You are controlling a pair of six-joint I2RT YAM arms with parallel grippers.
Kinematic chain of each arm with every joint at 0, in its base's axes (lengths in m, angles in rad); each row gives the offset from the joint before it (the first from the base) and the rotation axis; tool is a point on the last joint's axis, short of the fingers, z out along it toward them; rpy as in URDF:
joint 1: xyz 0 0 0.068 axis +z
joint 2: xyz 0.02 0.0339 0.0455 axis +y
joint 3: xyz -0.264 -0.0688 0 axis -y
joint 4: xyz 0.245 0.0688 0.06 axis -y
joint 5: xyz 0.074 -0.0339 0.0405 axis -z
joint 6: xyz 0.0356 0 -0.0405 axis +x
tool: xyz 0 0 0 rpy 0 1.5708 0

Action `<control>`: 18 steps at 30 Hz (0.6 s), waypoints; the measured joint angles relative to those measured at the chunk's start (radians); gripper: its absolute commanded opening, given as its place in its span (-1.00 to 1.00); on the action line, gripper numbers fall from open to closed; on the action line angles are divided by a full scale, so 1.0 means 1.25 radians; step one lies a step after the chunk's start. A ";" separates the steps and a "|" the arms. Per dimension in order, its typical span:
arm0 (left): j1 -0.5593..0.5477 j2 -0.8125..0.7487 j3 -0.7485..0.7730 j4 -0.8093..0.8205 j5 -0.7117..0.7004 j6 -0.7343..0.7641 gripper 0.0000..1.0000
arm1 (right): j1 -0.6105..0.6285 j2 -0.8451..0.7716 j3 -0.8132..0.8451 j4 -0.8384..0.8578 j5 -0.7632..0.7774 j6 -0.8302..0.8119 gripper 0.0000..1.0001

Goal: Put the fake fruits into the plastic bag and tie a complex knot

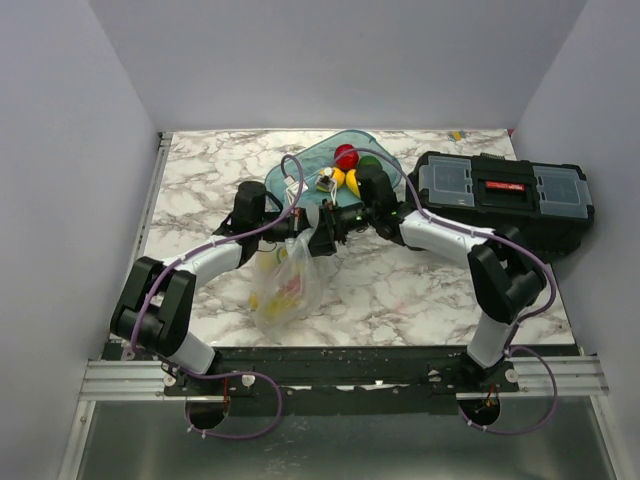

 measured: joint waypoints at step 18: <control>0.016 0.000 0.000 -0.018 0.015 0.011 -1.00 | -0.143 -0.146 -0.039 -0.328 -0.003 -0.233 -0.24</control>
